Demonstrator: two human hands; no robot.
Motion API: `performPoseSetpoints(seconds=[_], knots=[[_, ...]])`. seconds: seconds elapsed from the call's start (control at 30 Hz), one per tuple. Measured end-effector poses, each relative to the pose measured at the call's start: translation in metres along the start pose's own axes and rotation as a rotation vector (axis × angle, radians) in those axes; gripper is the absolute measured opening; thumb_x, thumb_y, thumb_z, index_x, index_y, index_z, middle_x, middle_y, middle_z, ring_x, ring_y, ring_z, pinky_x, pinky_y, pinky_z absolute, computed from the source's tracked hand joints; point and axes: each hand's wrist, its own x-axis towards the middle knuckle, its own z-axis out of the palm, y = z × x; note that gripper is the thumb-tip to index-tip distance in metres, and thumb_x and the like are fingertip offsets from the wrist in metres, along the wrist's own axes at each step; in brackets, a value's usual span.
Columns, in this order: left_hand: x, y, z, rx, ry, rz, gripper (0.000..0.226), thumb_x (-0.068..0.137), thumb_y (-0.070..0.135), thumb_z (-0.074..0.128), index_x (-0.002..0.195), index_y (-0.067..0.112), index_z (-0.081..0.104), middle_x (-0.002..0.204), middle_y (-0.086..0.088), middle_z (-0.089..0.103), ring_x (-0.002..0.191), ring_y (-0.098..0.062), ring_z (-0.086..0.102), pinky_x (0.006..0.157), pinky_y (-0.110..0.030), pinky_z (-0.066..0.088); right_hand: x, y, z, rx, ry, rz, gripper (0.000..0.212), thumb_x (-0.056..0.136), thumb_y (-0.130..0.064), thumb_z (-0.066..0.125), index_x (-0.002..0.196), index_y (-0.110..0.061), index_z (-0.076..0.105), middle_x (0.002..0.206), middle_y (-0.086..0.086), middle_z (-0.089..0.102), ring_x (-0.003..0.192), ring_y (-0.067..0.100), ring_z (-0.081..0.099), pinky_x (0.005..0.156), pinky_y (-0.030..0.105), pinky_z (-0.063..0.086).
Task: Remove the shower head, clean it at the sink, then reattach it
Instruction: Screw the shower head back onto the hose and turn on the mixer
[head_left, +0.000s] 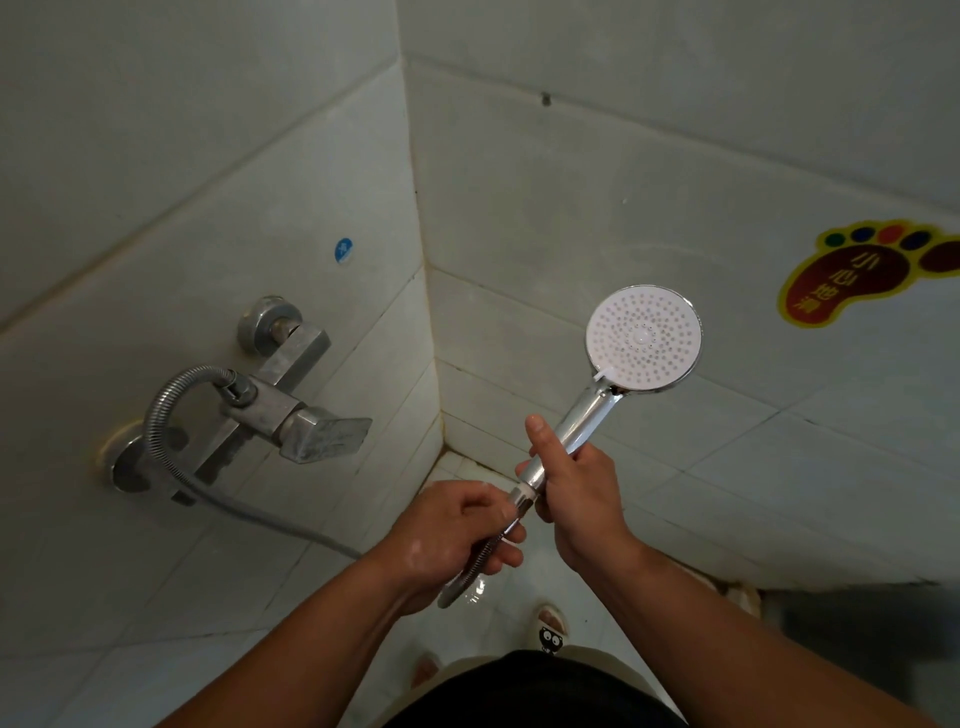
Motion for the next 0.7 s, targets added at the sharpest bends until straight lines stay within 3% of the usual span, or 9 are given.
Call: performPoseSetpoints(seconds=[0.07,0.17,0.23,0.3,0.4,0.5,0.57,0.63,0.7], knots=[[0.0,0.0,0.005,0.032,0.108,0.042,0.008,0.09,0.009,0.075,0.094,0.004,0.07,0.083,-0.011,0.073,0.071,-0.026,0.074,0.067,-0.034,0.056,-0.001,0.001,0.0,-0.011,0.0,-0.002,0.063,0.085,-0.049,0.075,0.088,0.013,0.059,0.07,0.019,0.063,0.055,0.023,0.05,0.045,0.028,0.04],[0.0,-0.002,0.015,0.112,0.207,0.081,0.02,0.084,0.012,0.081,0.093,0.006,0.064,0.074,0.0,0.067,0.063,-0.02,0.071,0.063,-0.031,0.057,0.0,0.002,0.001,-0.032,-0.001,-0.014,0.066,0.084,-0.051,0.075,0.089,0.013,0.059,0.07,0.018,0.062,0.055,0.02,0.052,0.048,0.027,0.042],[-0.001,-0.001,0.018,0.16,0.147,0.057,0.016,0.093,0.026,0.072,0.096,0.012,0.067,0.077,-0.002,0.069,0.064,-0.016,0.067,0.069,-0.034,0.055,0.001,0.001,0.001,-0.016,0.003,-0.007,0.066,0.084,-0.05,0.075,0.087,0.013,0.059,0.069,0.019,0.062,0.054,0.021,0.053,0.048,0.028,0.042],[-0.003,0.002,0.018,0.123,0.05,-0.008,0.029,0.103,0.036,0.054,0.101,0.013,0.071,0.086,-0.008,0.076,0.07,-0.018,0.069,0.073,-0.036,0.054,0.002,0.001,-0.001,-0.007,0.001,-0.014,0.063,0.085,-0.049,0.075,0.083,0.012,0.059,0.067,0.023,0.062,0.053,0.023,0.053,0.046,0.028,0.041],[-0.005,0.005,0.015,0.035,-0.015,-0.046,0.037,0.108,0.03,0.043,0.107,0.007,0.071,0.092,-0.014,0.079,0.083,-0.027,0.076,0.079,-0.036,0.059,0.0,0.001,-0.002,-0.013,-0.011,-0.016,0.054,0.086,-0.048,0.074,0.076,0.004,0.062,0.065,0.019,0.063,0.05,0.021,0.053,0.045,0.028,0.041],[-0.004,0.001,0.011,0.052,0.067,0.044,0.018,0.101,0.019,0.06,0.099,0.008,0.074,0.087,-0.014,0.078,0.081,-0.027,0.076,0.081,-0.043,0.06,-0.001,0.0,-0.001,-0.007,-0.002,0.003,0.06,0.086,-0.049,0.074,0.084,0.009,0.061,0.067,0.017,0.064,0.052,0.021,0.051,0.045,0.028,0.04],[-0.001,-0.002,0.012,0.084,0.163,0.089,0.008,0.089,0.013,0.076,0.092,0.007,0.072,0.08,-0.011,0.076,0.072,-0.026,0.076,0.074,-0.044,0.061,-0.002,0.0,0.001,-0.01,-0.003,-0.001,0.065,0.085,-0.05,0.075,0.086,0.012,0.059,0.068,0.018,0.062,0.053,0.022,0.05,0.046,0.027,0.04],[-0.001,-0.004,0.017,0.136,0.239,0.097,0.023,0.081,0.012,0.084,0.091,0.005,0.064,0.074,-0.006,0.071,0.061,-0.021,0.071,0.062,-0.036,0.059,-0.004,0.002,0.002,-0.009,-0.016,-0.013,0.068,0.084,-0.052,0.075,0.087,0.014,0.057,0.069,0.018,0.061,0.055,0.022,0.05,0.047,0.028,0.04],[0.0,-0.004,0.02,0.148,0.21,0.072,0.026,0.084,0.019,0.081,0.094,0.007,0.06,0.073,-0.002,0.066,0.058,-0.015,0.064,0.062,-0.033,0.054,-0.004,0.002,0.003,0.0,-0.026,-0.006,0.064,0.084,-0.051,0.075,0.084,0.011,0.059,0.067,0.015,0.062,0.055,0.021,0.054,0.049,0.028,0.043]])
